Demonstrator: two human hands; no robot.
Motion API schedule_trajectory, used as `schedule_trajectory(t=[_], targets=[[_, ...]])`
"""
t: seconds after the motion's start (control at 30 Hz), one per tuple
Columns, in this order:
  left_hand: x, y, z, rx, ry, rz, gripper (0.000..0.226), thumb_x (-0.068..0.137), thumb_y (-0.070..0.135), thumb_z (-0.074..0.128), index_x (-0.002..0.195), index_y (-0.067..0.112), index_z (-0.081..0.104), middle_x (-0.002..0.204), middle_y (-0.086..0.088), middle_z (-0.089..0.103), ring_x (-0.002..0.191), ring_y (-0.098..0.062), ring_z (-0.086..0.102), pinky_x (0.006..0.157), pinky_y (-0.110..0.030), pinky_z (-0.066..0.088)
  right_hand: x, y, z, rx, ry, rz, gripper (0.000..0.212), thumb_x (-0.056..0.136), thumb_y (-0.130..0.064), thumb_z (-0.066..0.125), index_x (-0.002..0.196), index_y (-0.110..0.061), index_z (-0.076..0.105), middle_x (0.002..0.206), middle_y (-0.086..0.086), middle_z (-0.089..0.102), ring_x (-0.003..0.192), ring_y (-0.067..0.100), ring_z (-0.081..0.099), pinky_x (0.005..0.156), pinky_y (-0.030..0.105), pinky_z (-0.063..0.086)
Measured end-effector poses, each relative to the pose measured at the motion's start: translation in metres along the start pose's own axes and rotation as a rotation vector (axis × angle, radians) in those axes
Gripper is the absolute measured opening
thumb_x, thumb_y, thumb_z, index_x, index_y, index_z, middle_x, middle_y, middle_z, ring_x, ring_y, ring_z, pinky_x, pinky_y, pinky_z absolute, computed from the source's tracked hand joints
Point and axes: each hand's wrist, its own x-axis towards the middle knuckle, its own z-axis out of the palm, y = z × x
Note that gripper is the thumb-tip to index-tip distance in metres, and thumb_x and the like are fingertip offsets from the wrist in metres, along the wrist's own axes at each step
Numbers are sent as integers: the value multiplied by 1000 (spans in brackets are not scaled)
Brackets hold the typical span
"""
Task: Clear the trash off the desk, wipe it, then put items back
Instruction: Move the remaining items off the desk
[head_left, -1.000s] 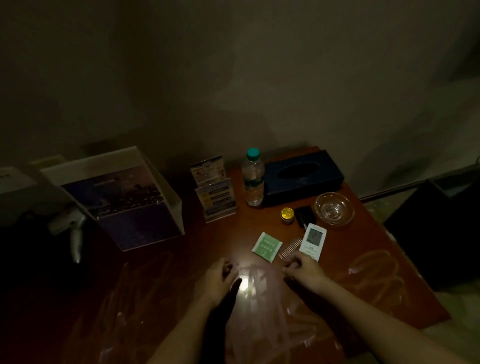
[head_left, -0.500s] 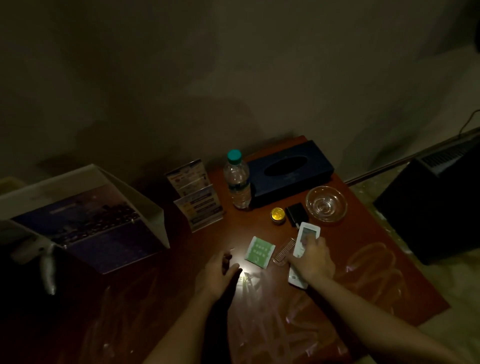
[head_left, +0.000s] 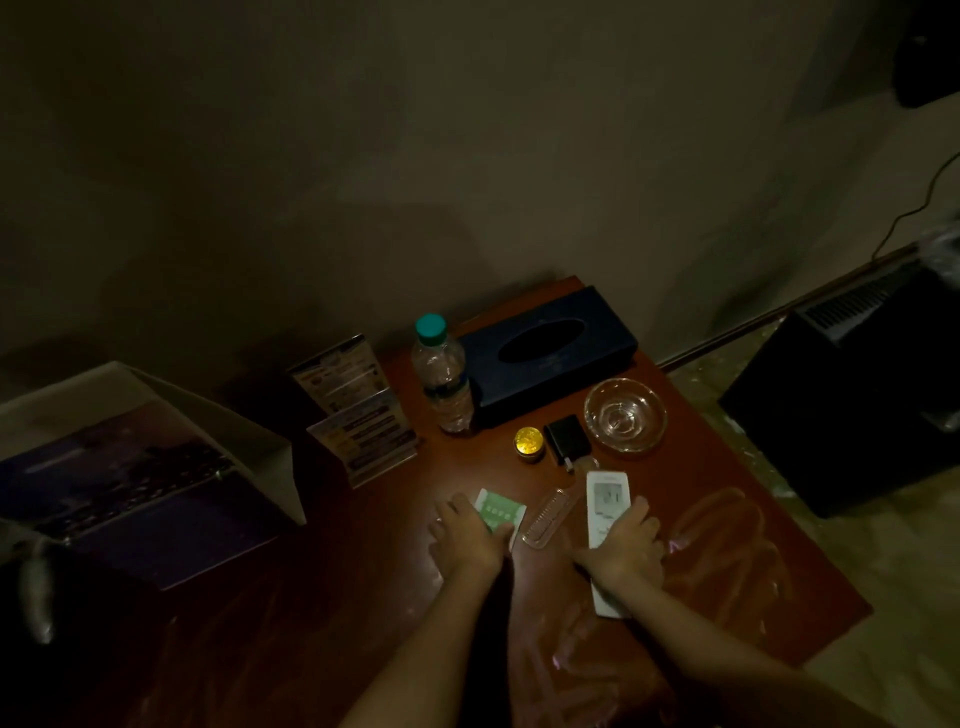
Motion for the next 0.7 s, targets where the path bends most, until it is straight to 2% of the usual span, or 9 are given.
schedule_trajectory(t=[0.1, 0.23, 0.3, 0.37, 0.47, 0.53, 0.6, 0.7], targets=[[7, 8, 6, 72, 16, -10, 61, 85, 41, 66, 130, 12, 36, 136, -9, 37, 125, -28, 39, 99, -36, 38, 8, 15, -7, 38, 50, 47, 95, 60, -23, 84, 132, -10, 23, 133, 16, 32, 125, 38, 35, 94, 47, 45], [19, 11, 5, -40, -66, -83, 54, 80, 28, 72, 123, 14, 42, 131, -10, 44, 123, -28, 42, 95, -33, 39, 18, 19, -17, 53, 100, -29, 75, 60, -20, 83, 116, -9, 33, 123, 14, 36, 115, 36, 43, 89, 45, 48], [23, 9, 3, -196, -29, -61, 35, 83, 22, 67, 107, 15, 44, 117, -9, 56, 102, -25, 54, 81, -34, 44, 21, 15, -19, 43, 140, -107, 72, 61, -22, 81, 115, -10, 34, 119, 11, 37, 111, 35, 46, 87, 45, 49], [22, 13, -1, -420, 26, 18, 26, 87, 17, 63, 100, 17, 40, 108, -7, 62, 85, -19, 56, 71, -31, 45, 24, 10, -22, 38, 166, -200, 69, 62, -25, 79, 115, -13, 36, 113, 7, 38, 106, 32, 49, 82, 44, 50], [18, 30, -6, -632, -62, 180, 30, 87, 8, 63, 105, 18, 42, 109, -5, 62, 87, -14, 59, 73, -26, 49, 26, 4, -22, 3, 147, -294, 65, 64, -28, 77, 115, -17, 38, 110, 3, 38, 102, 28, 50, 74, 38, 50], [17, 41, -3, -545, -174, 281, 31, 84, 8, 67, 104, 18, 46, 109, -4, 62, 92, -16, 60, 75, -24, 49, 25, 3, -22, 10, 130, -290, 64, 64, -30, 77, 113, -18, 39, 109, 2, 38, 101, 27, 51, 73, 38, 50], [15, 47, 5, -444, -193, 324, 43, 78, 11, 72, 113, 19, 49, 115, -2, 58, 102, -18, 58, 83, -27, 48, 24, 5, -21, 45, 125, -272, 64, 63, -30, 77, 113, -18, 40, 108, 2, 38, 100, 28, 51, 75, 40, 50], [10, 55, 13, -388, -187, 244, 68, 75, 12, 76, 131, 20, 38, 126, -3, 43, 111, -23, 54, 91, -35, 48, 24, 12, -23, 53, 113, -270, 64, 66, -30, 78, 117, -16, 41, 111, 4, 40, 103, 29, 52, 80, 40, 48]])
